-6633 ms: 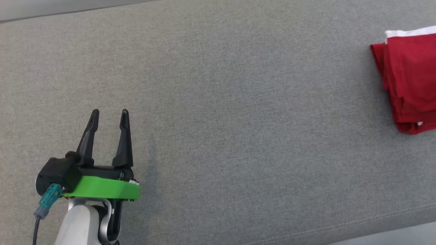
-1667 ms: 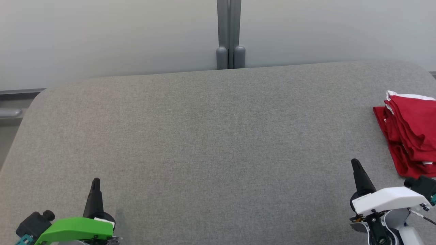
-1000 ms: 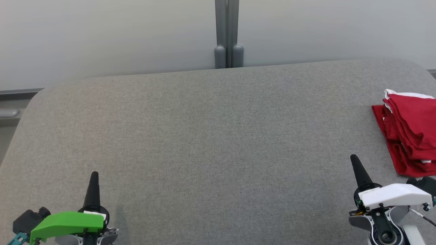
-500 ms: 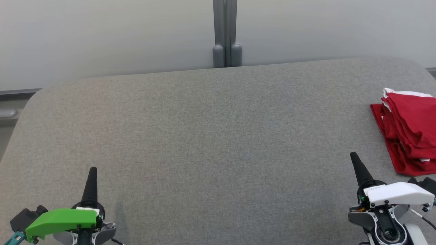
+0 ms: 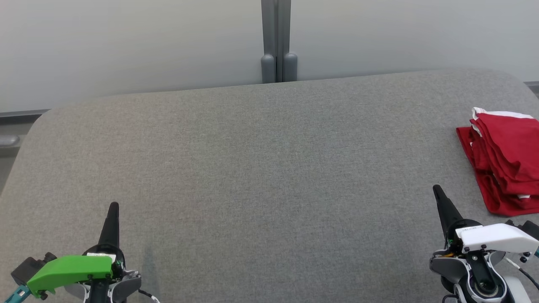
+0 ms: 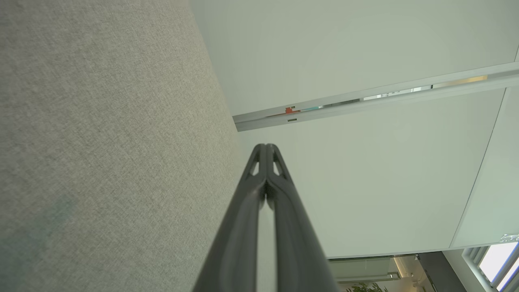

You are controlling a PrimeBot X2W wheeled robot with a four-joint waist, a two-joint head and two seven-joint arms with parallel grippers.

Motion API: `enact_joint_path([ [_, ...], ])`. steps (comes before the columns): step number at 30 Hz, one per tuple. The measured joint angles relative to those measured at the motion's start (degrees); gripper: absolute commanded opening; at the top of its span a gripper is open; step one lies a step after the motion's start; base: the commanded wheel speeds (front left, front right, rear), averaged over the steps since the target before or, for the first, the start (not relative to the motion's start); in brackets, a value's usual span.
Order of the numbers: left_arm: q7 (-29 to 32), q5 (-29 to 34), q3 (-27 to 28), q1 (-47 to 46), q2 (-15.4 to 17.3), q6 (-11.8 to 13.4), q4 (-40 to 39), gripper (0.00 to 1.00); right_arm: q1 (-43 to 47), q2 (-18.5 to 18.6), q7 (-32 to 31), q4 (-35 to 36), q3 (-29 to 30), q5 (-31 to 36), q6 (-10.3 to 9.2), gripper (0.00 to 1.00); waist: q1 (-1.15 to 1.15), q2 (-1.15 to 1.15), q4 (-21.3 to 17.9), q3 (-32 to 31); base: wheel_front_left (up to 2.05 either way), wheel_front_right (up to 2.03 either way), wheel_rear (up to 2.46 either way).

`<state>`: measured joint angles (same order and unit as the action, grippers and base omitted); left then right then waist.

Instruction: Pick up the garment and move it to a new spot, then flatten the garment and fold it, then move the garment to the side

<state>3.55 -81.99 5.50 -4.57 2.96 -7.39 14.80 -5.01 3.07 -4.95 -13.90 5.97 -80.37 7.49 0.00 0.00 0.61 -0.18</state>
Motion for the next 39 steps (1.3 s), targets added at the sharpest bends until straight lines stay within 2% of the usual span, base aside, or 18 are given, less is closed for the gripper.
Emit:
enact_joint_path([
  [28,2.9,-10.2,1.0,-1.3,-0.1,0.0,-0.7,0.00,-1.0,-0.2,-1.5,-0.1,0.5,-11.7,0.00,0.00,0.00,0.00,-0.6,0.4,0.00,0.00,0.00],
  [39,3.0,-10.3,1.0,-1.4,-0.1,0.0,-0.7,0.00,-1.0,-0.2,-1.5,-0.1,0.5,-11.8,0.00,0.00,0.00,0.00,-0.6,0.4,0.00,0.00,0.00],
])
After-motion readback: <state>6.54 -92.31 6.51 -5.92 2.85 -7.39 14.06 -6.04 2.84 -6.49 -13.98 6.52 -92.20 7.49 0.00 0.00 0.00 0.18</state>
